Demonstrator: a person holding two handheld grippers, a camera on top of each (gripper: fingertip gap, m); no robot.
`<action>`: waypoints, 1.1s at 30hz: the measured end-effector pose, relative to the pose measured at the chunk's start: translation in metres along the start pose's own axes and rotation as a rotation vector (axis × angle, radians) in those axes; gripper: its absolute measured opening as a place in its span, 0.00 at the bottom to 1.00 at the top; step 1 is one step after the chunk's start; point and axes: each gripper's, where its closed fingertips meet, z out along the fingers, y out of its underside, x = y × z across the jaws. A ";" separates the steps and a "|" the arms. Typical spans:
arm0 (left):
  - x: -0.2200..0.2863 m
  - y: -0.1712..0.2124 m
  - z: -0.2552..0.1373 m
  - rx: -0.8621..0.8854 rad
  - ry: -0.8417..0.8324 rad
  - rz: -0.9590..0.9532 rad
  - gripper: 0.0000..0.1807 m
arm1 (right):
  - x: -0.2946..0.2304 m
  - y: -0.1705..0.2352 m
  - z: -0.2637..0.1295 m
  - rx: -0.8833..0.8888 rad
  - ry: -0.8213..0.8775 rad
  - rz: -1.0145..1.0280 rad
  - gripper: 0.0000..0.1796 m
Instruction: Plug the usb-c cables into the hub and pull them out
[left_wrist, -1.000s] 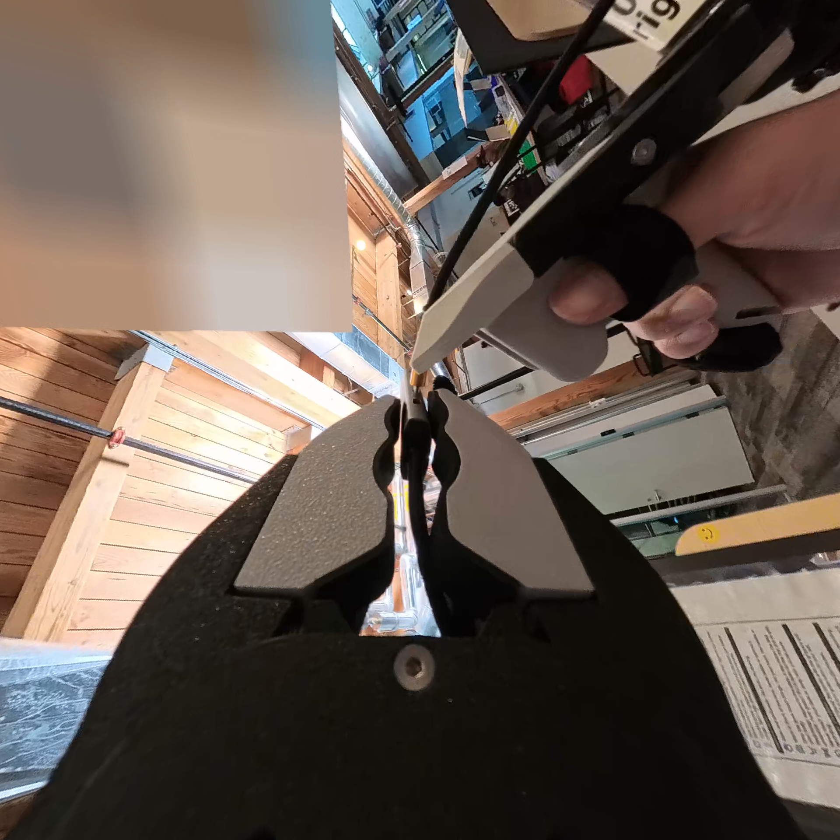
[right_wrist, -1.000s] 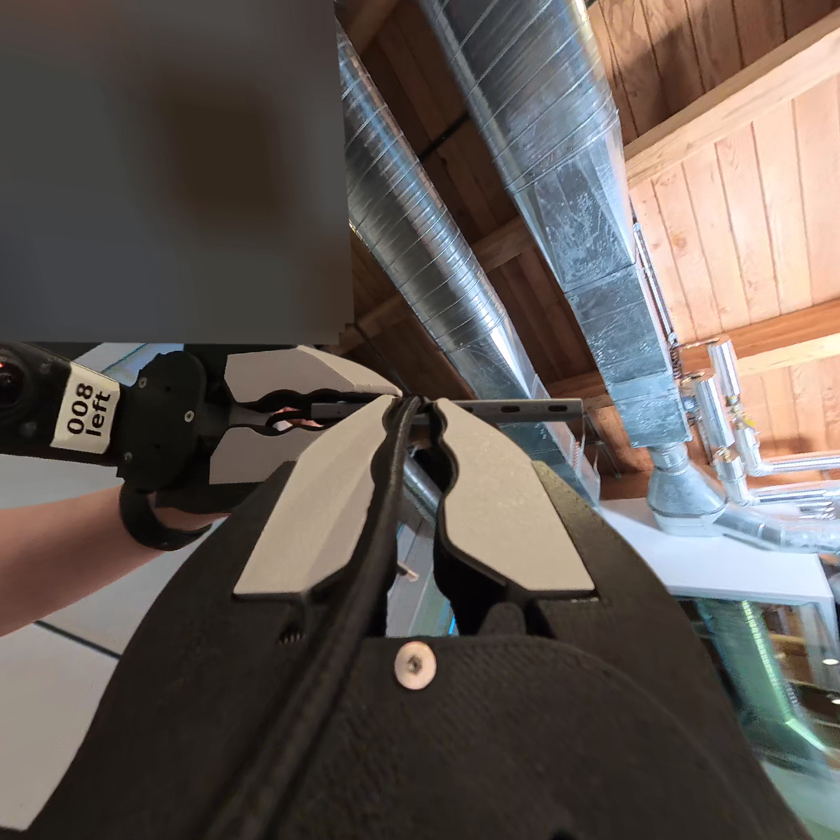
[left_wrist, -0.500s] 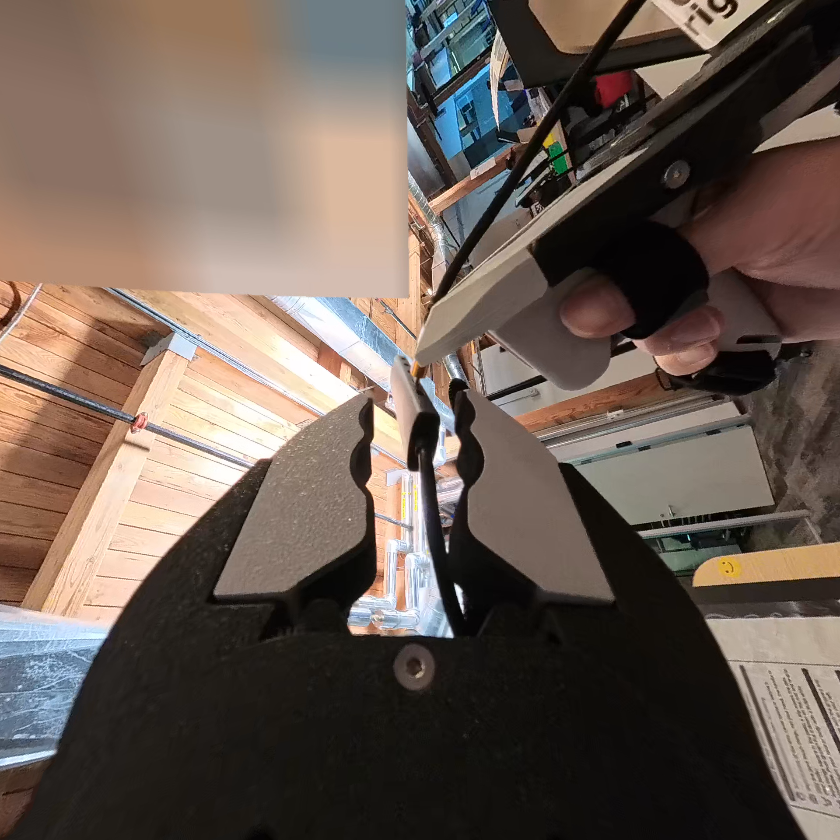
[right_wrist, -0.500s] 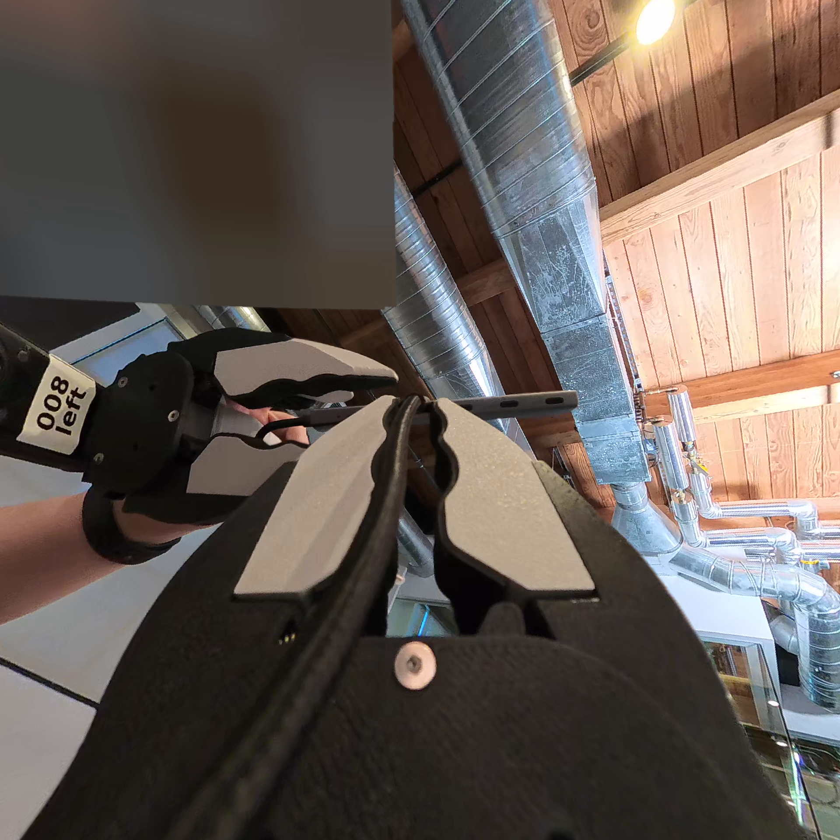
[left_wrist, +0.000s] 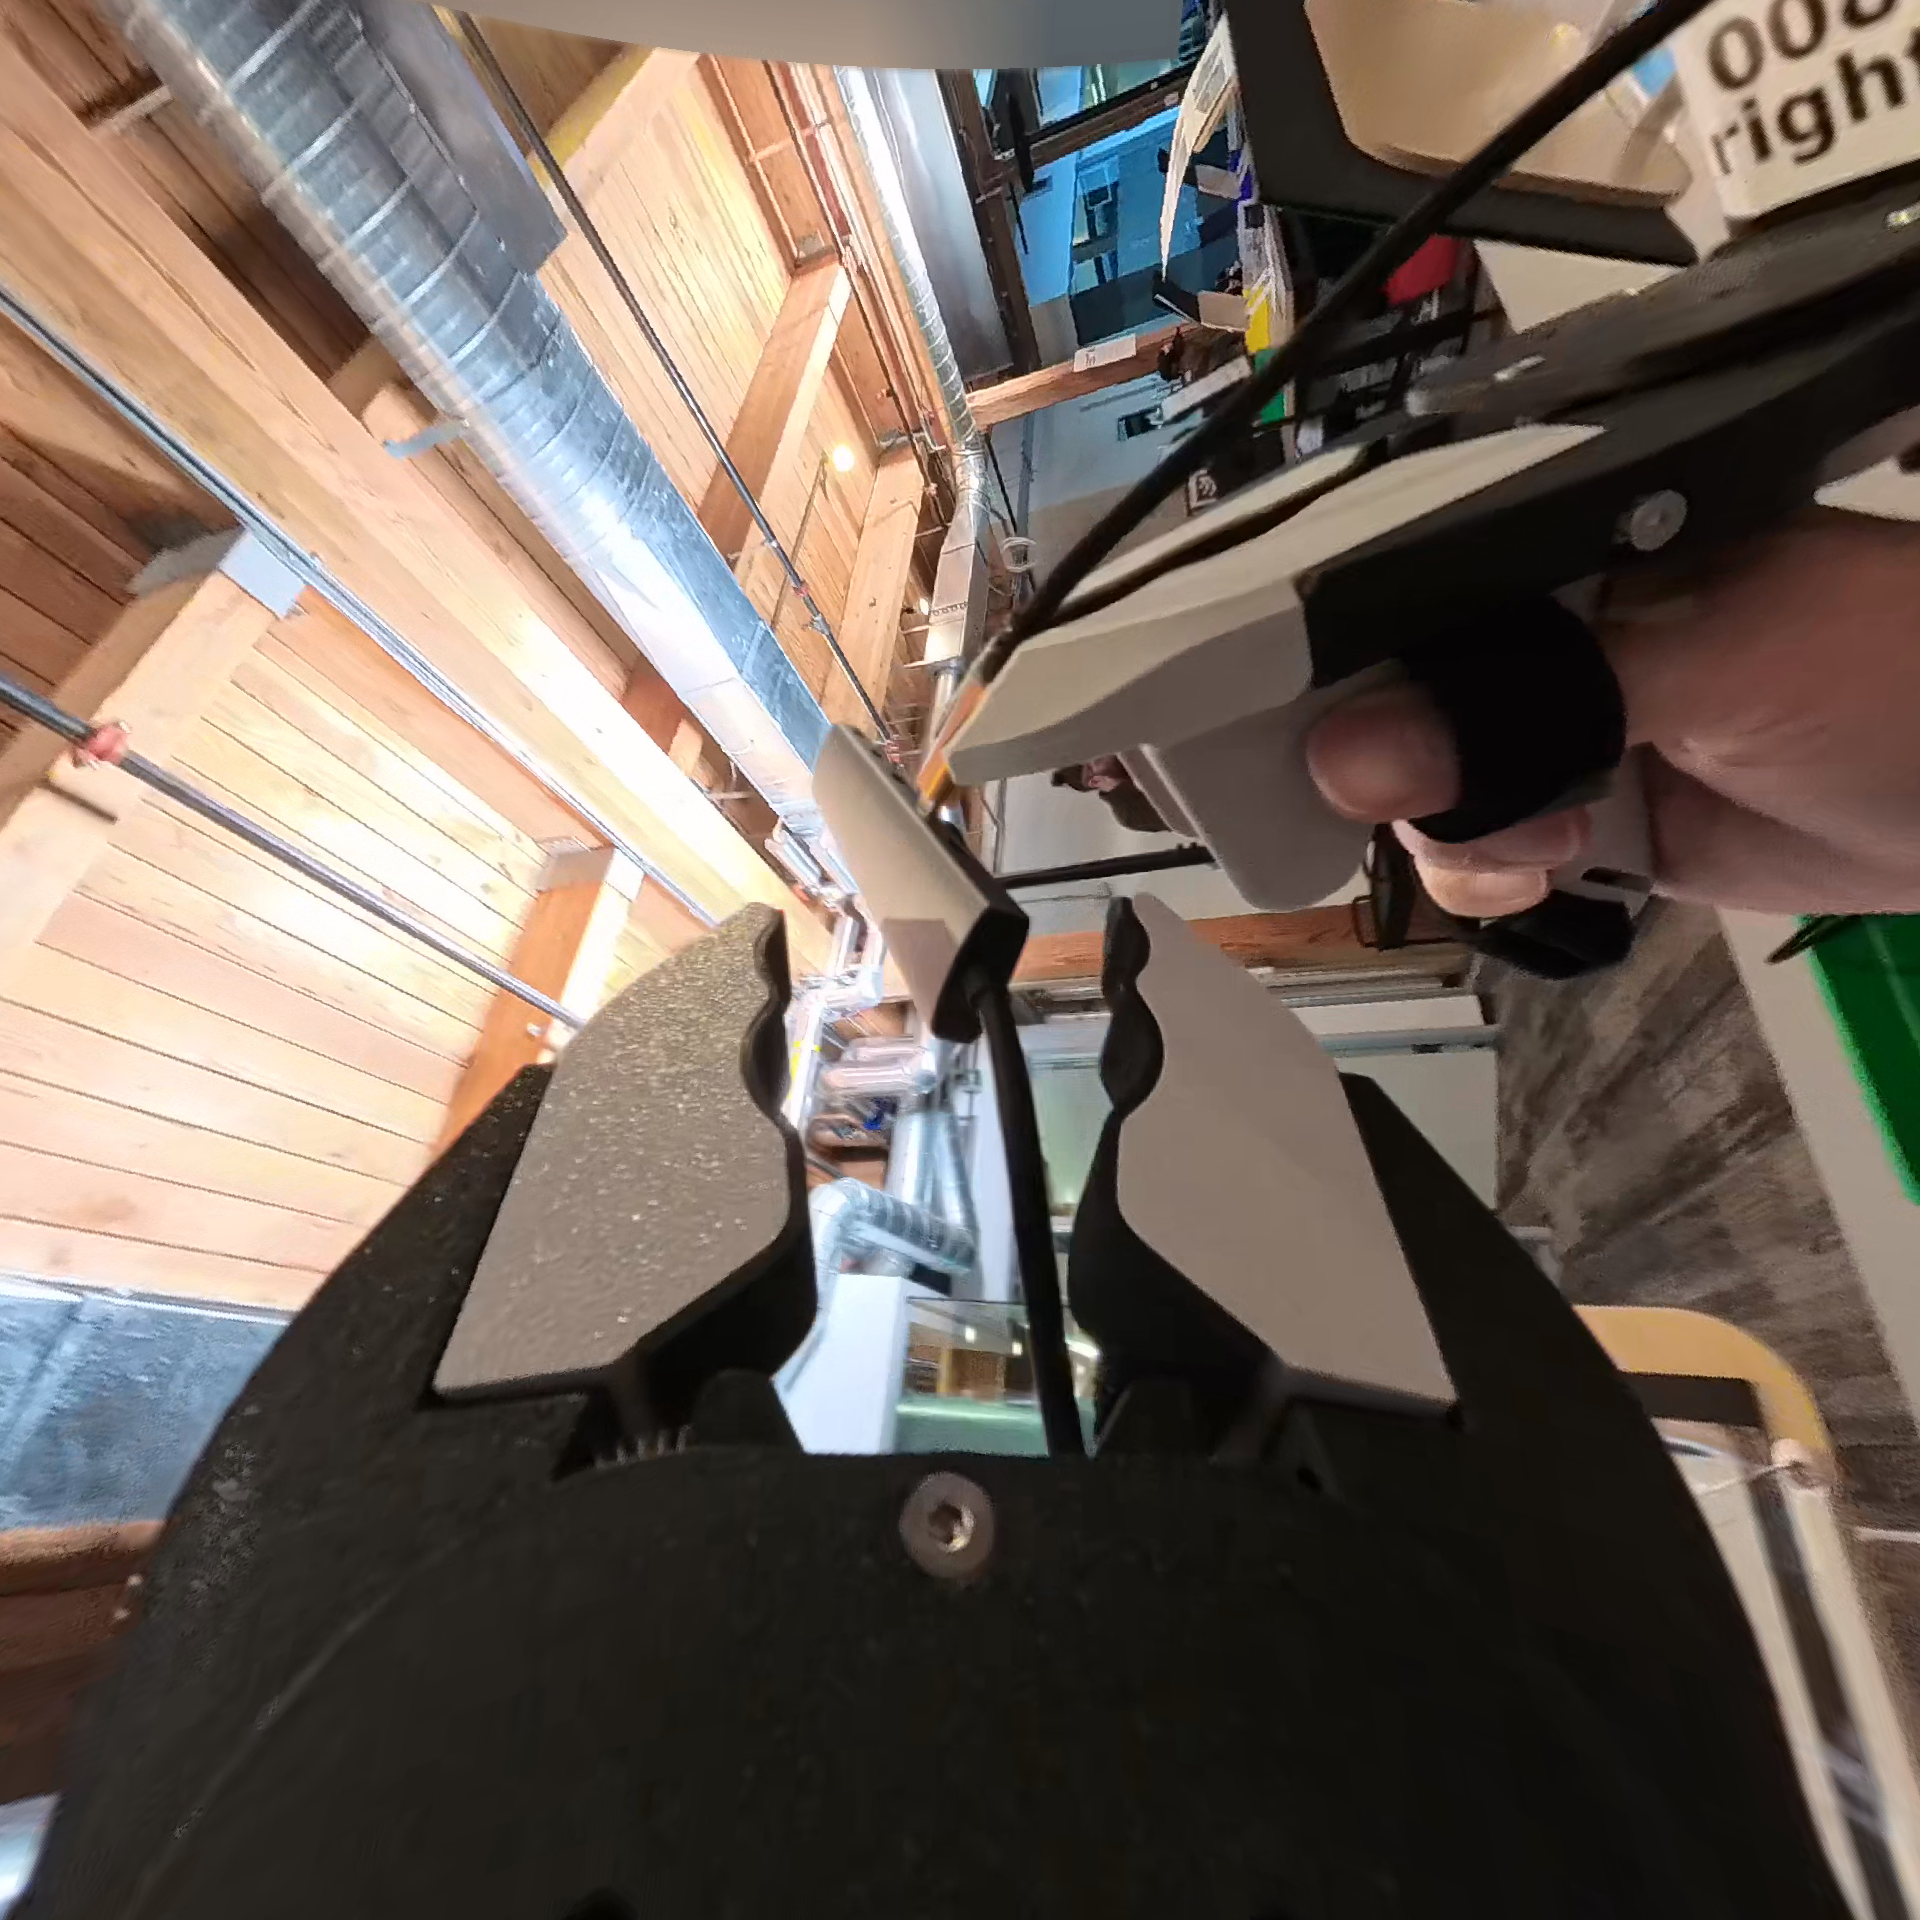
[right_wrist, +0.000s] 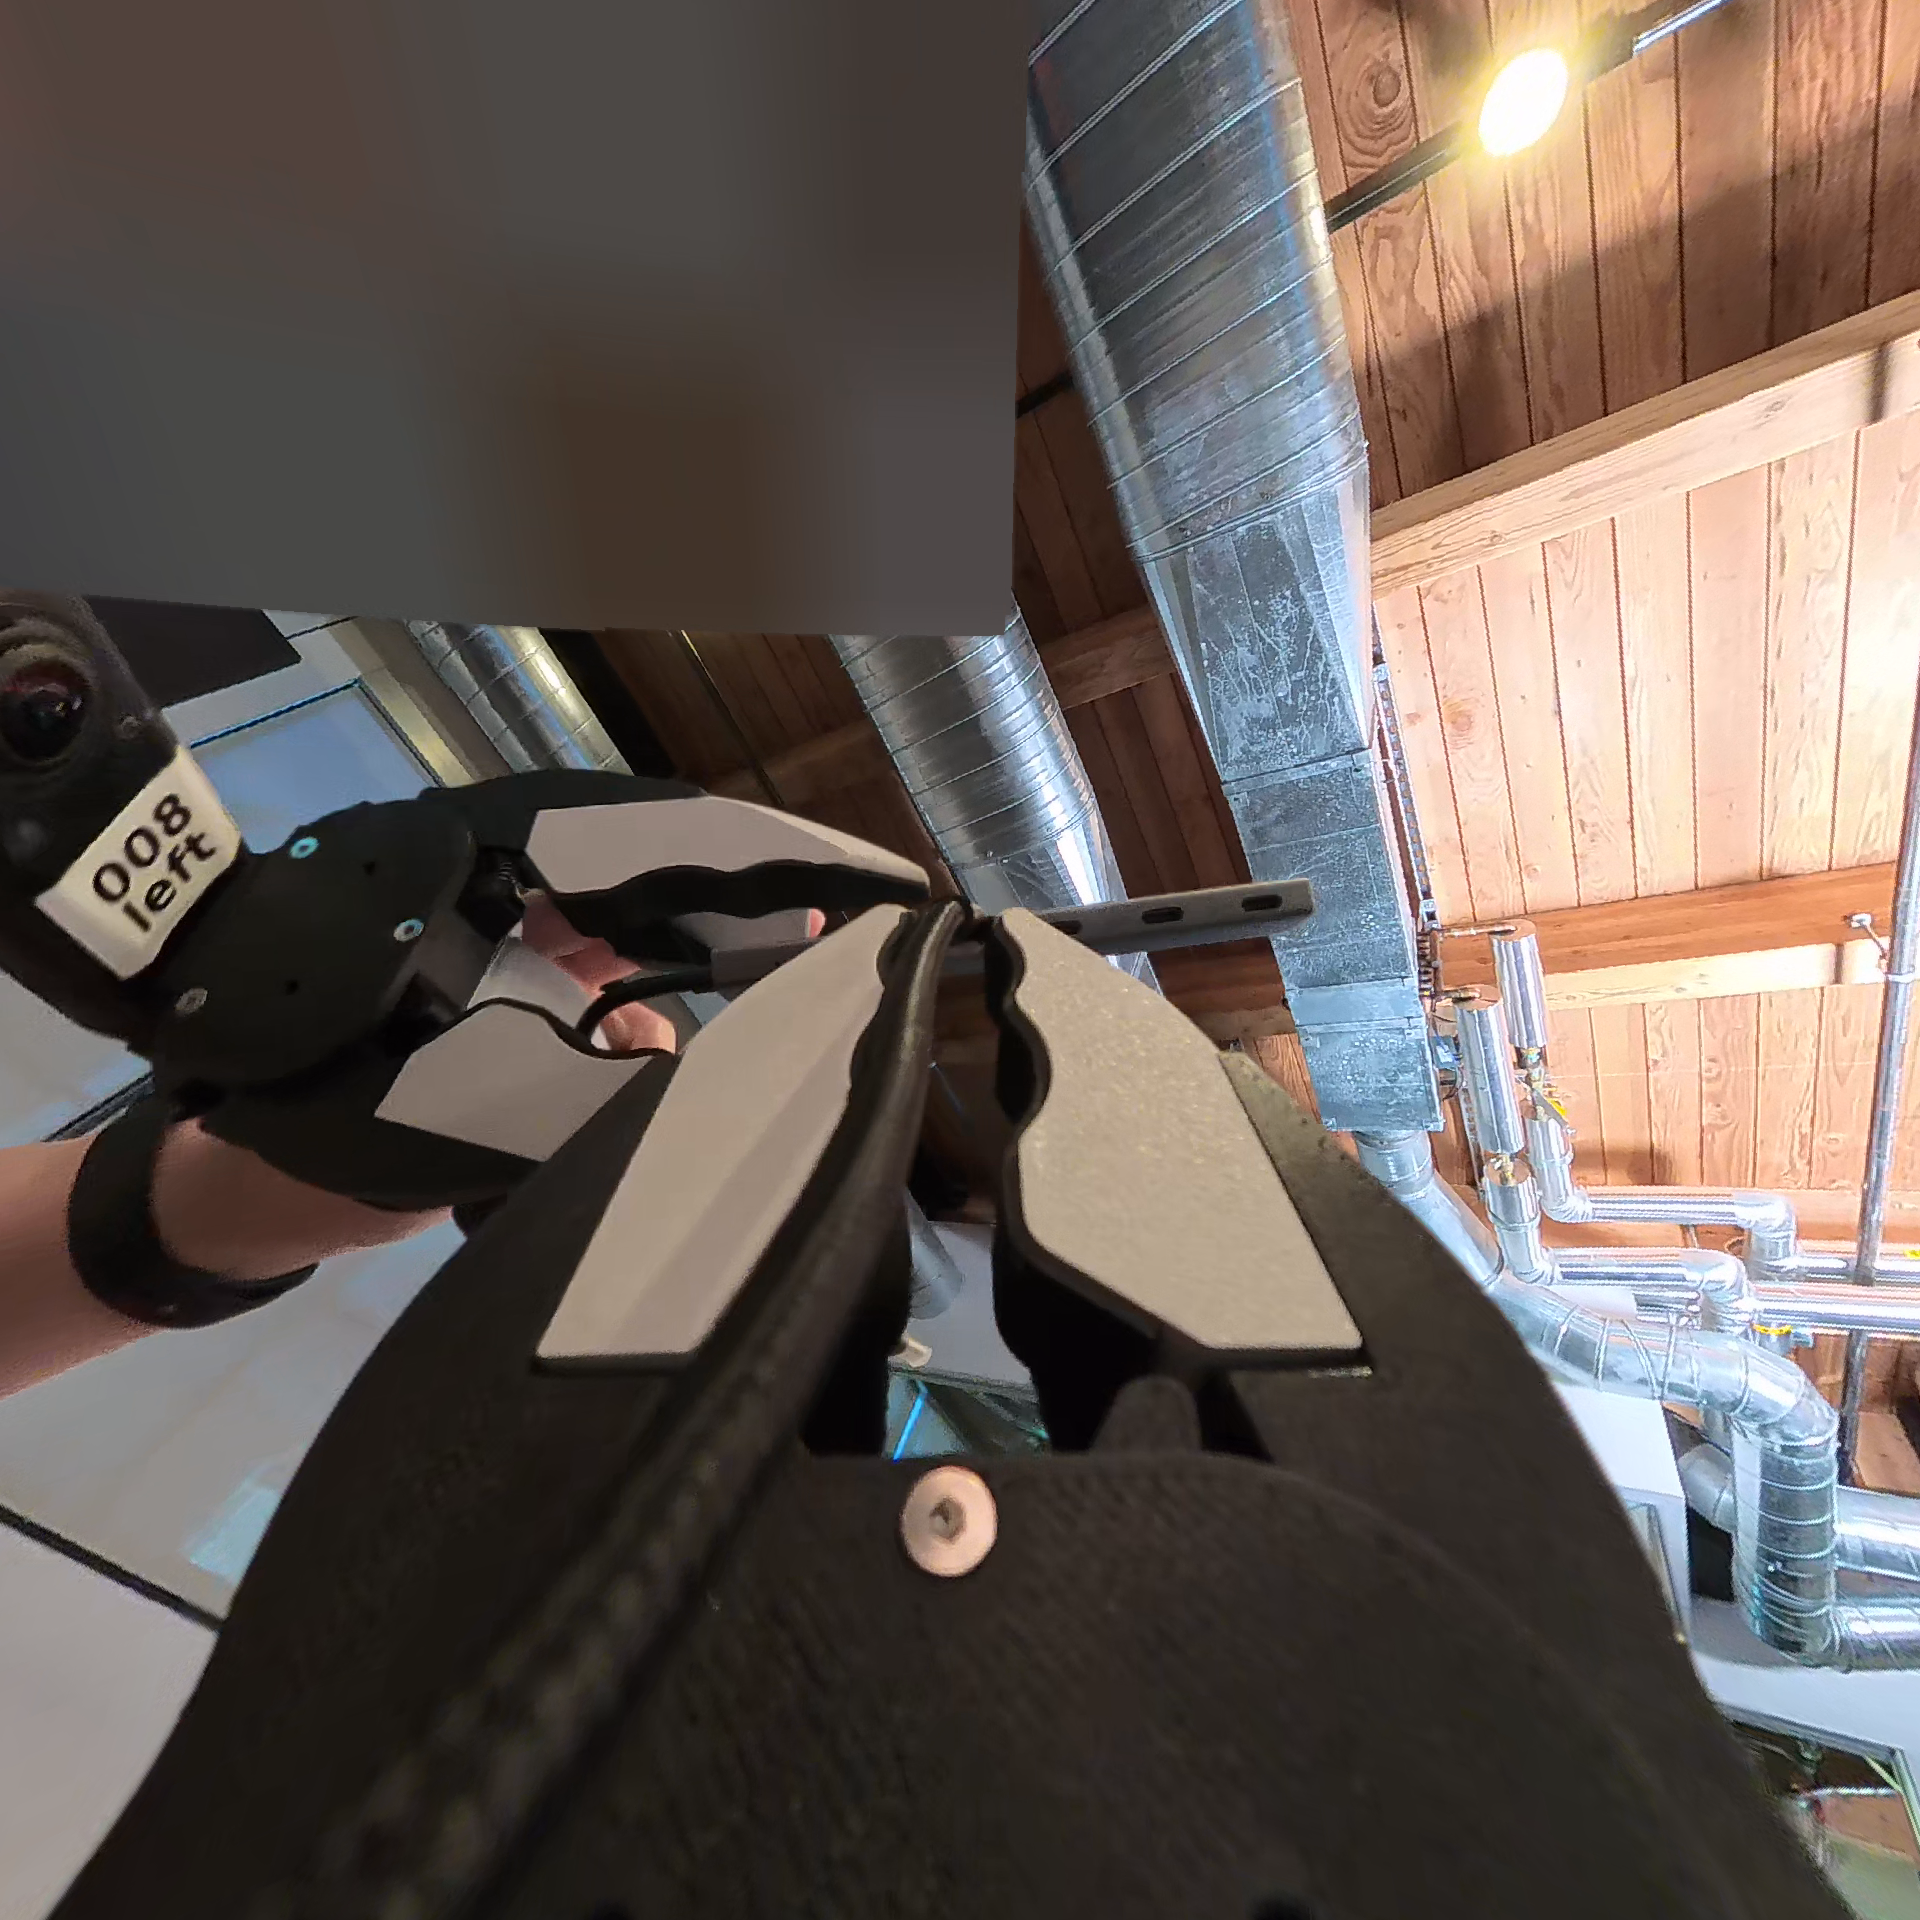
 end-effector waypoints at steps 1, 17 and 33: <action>-0.001 0.000 0.000 -0.007 0.004 -0.032 0.33 | 0.000 0.000 0.000 -0.003 -0.001 -0.015 0.07; 0.005 -0.010 -0.009 0.015 0.177 -0.488 0.29 | -0.010 -0.003 0.001 -0.012 -0.023 -0.124 0.07; 0.007 -0.005 -0.017 0.029 0.210 -0.649 0.20 | -0.017 0.001 0.002 -0.027 -0.041 -0.138 0.07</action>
